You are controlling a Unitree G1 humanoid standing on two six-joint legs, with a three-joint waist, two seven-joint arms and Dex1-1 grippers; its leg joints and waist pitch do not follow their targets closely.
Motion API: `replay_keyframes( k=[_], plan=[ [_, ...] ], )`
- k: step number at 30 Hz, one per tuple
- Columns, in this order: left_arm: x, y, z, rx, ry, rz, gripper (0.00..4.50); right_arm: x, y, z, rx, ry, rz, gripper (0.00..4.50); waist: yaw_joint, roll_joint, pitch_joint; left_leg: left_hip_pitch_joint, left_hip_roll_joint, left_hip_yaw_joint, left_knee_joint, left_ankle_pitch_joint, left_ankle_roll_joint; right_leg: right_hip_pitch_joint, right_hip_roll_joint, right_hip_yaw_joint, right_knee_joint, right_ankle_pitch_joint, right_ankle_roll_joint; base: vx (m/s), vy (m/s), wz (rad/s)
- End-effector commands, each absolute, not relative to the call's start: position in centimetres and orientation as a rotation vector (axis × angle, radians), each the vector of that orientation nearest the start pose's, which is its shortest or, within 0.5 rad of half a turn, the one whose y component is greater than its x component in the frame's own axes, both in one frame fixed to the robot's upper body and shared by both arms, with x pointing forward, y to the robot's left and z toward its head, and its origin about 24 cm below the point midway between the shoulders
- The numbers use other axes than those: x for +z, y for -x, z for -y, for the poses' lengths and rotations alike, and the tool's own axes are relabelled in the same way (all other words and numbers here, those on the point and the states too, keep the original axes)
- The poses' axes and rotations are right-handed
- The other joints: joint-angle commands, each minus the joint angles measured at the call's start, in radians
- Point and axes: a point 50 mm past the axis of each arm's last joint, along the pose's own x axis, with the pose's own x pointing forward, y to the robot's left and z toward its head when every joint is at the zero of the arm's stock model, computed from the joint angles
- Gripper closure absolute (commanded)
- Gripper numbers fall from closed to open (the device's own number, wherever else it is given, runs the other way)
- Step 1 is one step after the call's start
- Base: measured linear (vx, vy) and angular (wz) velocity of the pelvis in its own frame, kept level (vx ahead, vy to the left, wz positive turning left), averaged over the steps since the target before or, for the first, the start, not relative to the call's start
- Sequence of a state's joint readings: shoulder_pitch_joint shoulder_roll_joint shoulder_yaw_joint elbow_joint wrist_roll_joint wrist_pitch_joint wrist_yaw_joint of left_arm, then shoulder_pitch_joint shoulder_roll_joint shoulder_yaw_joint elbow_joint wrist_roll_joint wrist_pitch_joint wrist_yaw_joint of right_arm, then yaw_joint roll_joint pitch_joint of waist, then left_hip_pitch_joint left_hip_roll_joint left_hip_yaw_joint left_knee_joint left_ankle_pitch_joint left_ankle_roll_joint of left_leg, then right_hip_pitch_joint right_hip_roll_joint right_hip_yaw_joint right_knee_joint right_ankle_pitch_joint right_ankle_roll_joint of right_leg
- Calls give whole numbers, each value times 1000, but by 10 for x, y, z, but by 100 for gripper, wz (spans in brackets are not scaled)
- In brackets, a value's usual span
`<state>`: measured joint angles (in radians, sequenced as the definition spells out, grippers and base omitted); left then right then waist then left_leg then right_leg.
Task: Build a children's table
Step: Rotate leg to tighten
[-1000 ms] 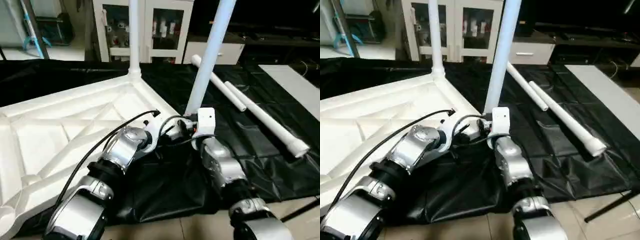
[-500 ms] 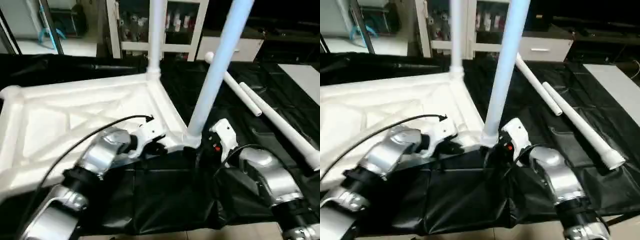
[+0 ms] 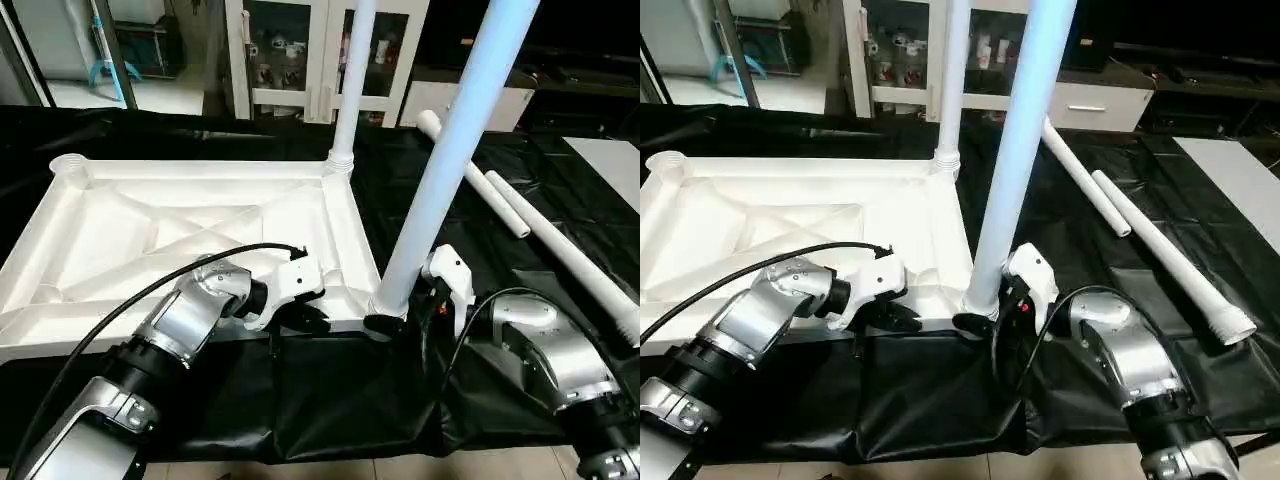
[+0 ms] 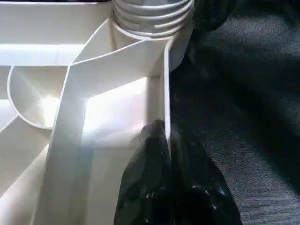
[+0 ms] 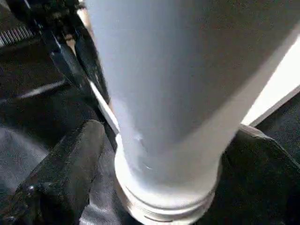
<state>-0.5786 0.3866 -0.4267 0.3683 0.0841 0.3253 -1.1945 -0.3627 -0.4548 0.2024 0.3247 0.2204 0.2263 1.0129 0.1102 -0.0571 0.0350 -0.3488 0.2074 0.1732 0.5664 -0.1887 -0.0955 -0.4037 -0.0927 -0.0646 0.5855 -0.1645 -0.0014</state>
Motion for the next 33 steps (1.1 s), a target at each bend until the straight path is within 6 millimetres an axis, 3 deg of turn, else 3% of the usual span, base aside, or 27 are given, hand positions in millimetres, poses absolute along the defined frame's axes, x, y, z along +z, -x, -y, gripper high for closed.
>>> replay_keyframes(
  k=[1, 6, 16, 18, 19, 20, 22, 23, 25, 27, 28, 33],
  plan=[
    [38, -293, -108, -1418, -537, -668, 450, 49, -292, 162, 1117, 196, -375, 41, -1, -6, -50, 1, 21, 4, -65, -187, 31, 48, -46, 36, -52, -197, -194, 0, 0, 0],
    [37, -295, -108, -1408, -535, -668, 450, 46, -295, 161, 1103, 199, -371, 92, -1, 6, -50, 3, 21, 4, -65, -202, 25, 46, -46, 36, -55, -210, -195, 0, 0, 0],
    [36, -295, -110, -1411, -538, -679, 450, 41, -294, 158, 1103, 169, -367, 162, -2, 2, -49, 1, 21, 0, -68, -243, 17, 44, -46, 36, -59, -268, -178, 0, 0, 0],
    [35, -295, -111, -1408, -536, -686, 450, 39, -294, 157, 1101, 158, -367, 174, -2, 15, -50, 4, 21, 0, -68, -252, 11, 44, -44, 36, -58, -249, -186, 0, 0, 0],
    [34, -295, -111, -1409, -534, -688, 450, 38, -295, 156, 1095, 146, -365, 174, -3, 13, -50, 4, 21, 0, -68, -253, 11, 43, -44, 36, -59, -244, -188, 0, 0, 0],
    [35, -296, -110, -1401, -528, -684, 450, 37, -296, 155, 1076, 133, -360, 175, -5, -2, -49, 1, 20, 2, -68, -261, 13, 44, -42, 35, -60, -254, -186, 0, 0, 0],
    [38, -304, -107, -1335, -507, -651, 450, 34, -304, 150, 969, 103, -343, 176, -5, 4, -48, 1, 19, 0, -69, -267, 12, 43, -46, 36, -62, -285, -181, 0, 0, 0],
    [39, -306, -106, -1318, -502, -643, 450, 33, -305, 149, 945, 97, -340, 176, -8, 1, -45, 3, 18, 0, -70, -285, 3, 37, -46, 35, -67, -331, -173, 0, 0, 0],
    [40, -308, -106, -1302, -498, -635, 450, 32, -307, 148, 920, 92, -337, 177, -15, 0, -45, 1, 18, -7, -73, -320, -13, 40, -48, 32, -73, -408, -141, 0, 0, 0],
    [41, -314, -103, -1260, -479, -614, 450, 30, -311, 141, 860, 56, -336, 177, -19, 0, -44, 5, 17, -7, -73, -342, -12, 33, -49, 32, -79, -440, -130, 0, 0, 0],
    [41, -317, -102, -1232, -463, -606, 450, 28, -313, 136, 820, 32, -336, 177, -22, 10, -44, 2, 16, -9, -74, -349, -13, 32, -49, 33, -78, -444, -130, 0, 0, 0],
    [46, -338, -93, -1057, -398, -569, 450, 24, -335, 97, 565, -62, -368, 177, -38, 4, -47, 1, 11, -13, -75, -352, -43, 28, -49, 29, -79, -467, -119, 0, 0, 0]
  ],
)
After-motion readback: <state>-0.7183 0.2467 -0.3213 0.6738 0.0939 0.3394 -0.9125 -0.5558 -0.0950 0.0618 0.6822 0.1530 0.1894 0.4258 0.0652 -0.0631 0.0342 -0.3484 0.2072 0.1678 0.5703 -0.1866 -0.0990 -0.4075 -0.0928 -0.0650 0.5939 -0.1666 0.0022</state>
